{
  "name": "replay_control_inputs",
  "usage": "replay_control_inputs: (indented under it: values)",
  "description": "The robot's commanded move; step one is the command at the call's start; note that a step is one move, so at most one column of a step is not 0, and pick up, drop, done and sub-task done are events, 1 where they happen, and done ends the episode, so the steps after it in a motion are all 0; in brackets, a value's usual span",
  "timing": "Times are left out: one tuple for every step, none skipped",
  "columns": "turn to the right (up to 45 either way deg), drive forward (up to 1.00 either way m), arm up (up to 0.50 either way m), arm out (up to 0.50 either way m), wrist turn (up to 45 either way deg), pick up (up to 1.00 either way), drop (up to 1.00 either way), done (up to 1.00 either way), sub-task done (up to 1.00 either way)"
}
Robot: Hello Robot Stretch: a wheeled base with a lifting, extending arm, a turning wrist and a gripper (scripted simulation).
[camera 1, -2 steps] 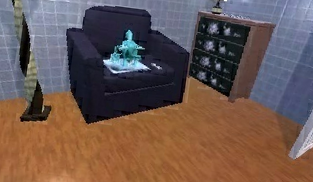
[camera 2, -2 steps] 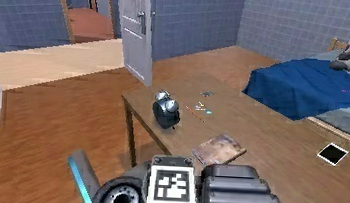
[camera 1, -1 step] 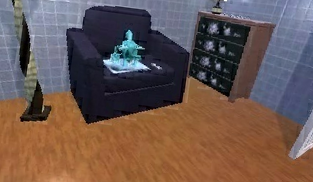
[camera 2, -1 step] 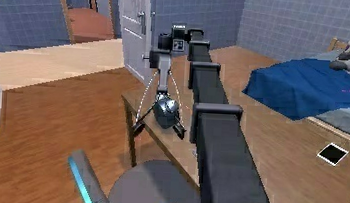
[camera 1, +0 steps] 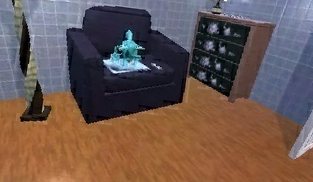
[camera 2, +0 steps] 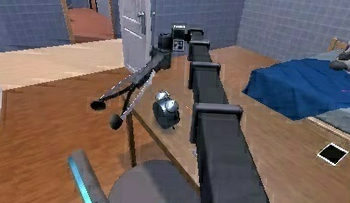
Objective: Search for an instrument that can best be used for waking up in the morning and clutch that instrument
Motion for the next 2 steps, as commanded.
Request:
replay_control_inputs:
  values:
    - [0.0,0.0,0.0,0.0,45.0,0.0,0.0,0.0,0.0]
    - [0.0,0.0,0.0,0.0,45.0,0.0,0.0,0.0,0.0]
